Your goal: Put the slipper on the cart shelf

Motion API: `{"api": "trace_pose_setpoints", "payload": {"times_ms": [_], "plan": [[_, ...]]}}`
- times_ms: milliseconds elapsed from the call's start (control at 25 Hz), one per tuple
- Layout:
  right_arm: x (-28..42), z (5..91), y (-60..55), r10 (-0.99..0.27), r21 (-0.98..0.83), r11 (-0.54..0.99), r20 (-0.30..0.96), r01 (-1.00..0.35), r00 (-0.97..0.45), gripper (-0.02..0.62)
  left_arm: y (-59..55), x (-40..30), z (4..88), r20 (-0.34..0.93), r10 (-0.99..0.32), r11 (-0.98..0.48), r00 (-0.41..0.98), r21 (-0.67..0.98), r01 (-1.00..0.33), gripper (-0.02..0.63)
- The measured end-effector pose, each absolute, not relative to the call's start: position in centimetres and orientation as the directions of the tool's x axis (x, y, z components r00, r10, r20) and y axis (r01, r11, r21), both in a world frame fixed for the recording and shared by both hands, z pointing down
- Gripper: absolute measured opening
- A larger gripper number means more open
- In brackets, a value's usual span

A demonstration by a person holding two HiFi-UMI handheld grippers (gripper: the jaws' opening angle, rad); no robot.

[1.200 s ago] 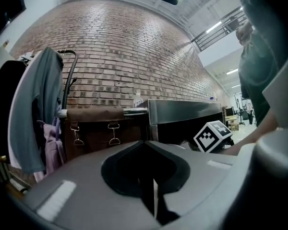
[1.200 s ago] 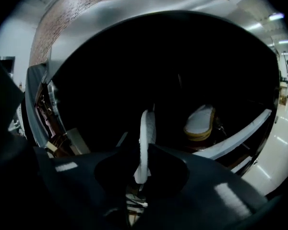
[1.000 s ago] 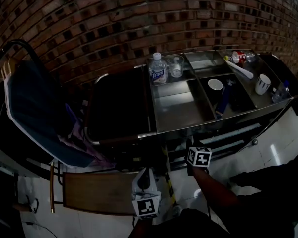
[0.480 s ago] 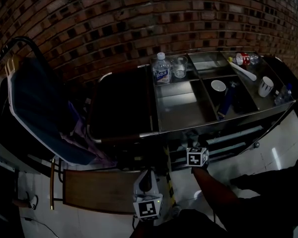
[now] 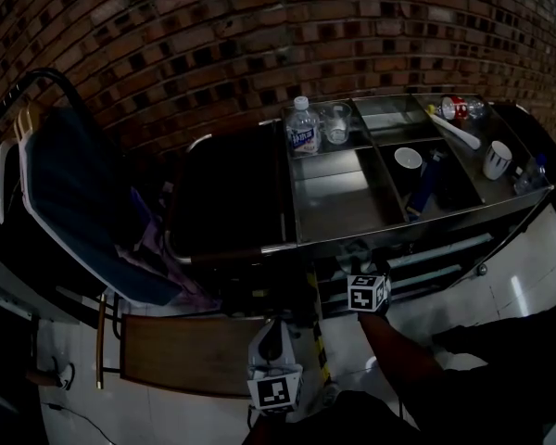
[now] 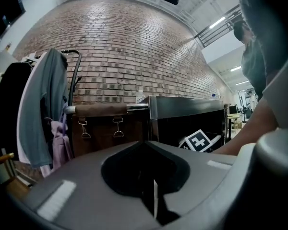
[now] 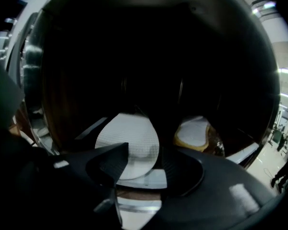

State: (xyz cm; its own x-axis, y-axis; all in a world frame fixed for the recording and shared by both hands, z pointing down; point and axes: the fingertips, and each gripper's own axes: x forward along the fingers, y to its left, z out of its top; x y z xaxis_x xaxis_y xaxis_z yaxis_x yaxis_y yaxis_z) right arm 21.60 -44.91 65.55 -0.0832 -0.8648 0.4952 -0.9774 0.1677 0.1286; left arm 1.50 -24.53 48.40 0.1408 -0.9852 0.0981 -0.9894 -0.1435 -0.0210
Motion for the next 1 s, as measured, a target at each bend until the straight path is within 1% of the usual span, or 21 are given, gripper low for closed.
{"api": "trace_pose_setpoints", "payload": {"times_ms": [160, 320, 360, 480, 520, 560, 600, 680, 800, 1000], "plan": [[20.8, 61.7, -42.7, -0.908, 0.144, 0.234, 0.386, -0.961, -0.163, 0.204, -24.5, 1.8, 48.0, 0.092, -0.984, -0.156, 0.153, -0.027, -0.987, 0.015], [19.9, 57.5, -38.3, -0.912, 0.149, 0.324, 0.313, -0.934, -0.266, 0.202, -24.5, 2.7, 47.9, 0.083, -0.981, -0.175, 0.173, -0.018, -0.984, 0.015], [19.7, 56.6, -37.1, -0.91, 0.143, 0.34, 0.298, -0.929, -0.288, 0.192, -24.6, 3.0, 47.8, 0.078, -0.981, -0.181, 0.179, -0.014, -0.983, 0.015], [19.0, 53.8, -33.5, -0.907, 0.118, 0.374, 0.255, -0.92, -0.336, 0.136, -24.6, 3.7, 47.6, 0.069, -0.978, -0.2, 0.199, -0.004, -0.98, 0.015], [18.9, 53.0, -32.4, -0.907, 0.119, 0.379, 0.243, -0.918, -0.344, 0.128, -24.6, 3.9, 47.9, 0.08, -0.976, -0.203, 0.202, -0.001, -0.979, 0.015], [18.8, 52.3, -31.5, -0.907, 0.123, 0.384, 0.233, -0.915, -0.35, 0.105, -24.5, 4.1, 48.2, 0.091, -0.974, -0.206, 0.206, 0.004, -0.979, 0.015], [18.7, 51.7, -30.7, -0.906, 0.13, 0.391, 0.227, -0.911, -0.356, 0.056, -24.5, 4.3, 48.3, 0.091, -0.973, -0.213, 0.213, 0.008, -0.977, 0.015], [18.2, 51.2, -29.3, -0.898, 0.15, 0.414, 0.227, -0.898, -0.377, 0.003, -24.4, 4.9, 47.4, 0.071, -0.971, -0.229, 0.229, 0.012, -0.973, 0.015], [18.0, 50.9, -27.7, -0.891, 0.141, 0.433, 0.217, -0.89, -0.399, 0.002, -24.1, 5.5, 46.5, 0.049, -0.968, -0.247, 0.247, 0.012, -0.969, 0.015], [18.5, 48.6, -26.2, -0.903, 0.085, 0.414, 0.164, -0.906, -0.397, 0.002, -23.7, 6.1, 45.8, 0.016, -0.963, -0.267, 0.267, 0.023, -0.963, 0.015]]}}
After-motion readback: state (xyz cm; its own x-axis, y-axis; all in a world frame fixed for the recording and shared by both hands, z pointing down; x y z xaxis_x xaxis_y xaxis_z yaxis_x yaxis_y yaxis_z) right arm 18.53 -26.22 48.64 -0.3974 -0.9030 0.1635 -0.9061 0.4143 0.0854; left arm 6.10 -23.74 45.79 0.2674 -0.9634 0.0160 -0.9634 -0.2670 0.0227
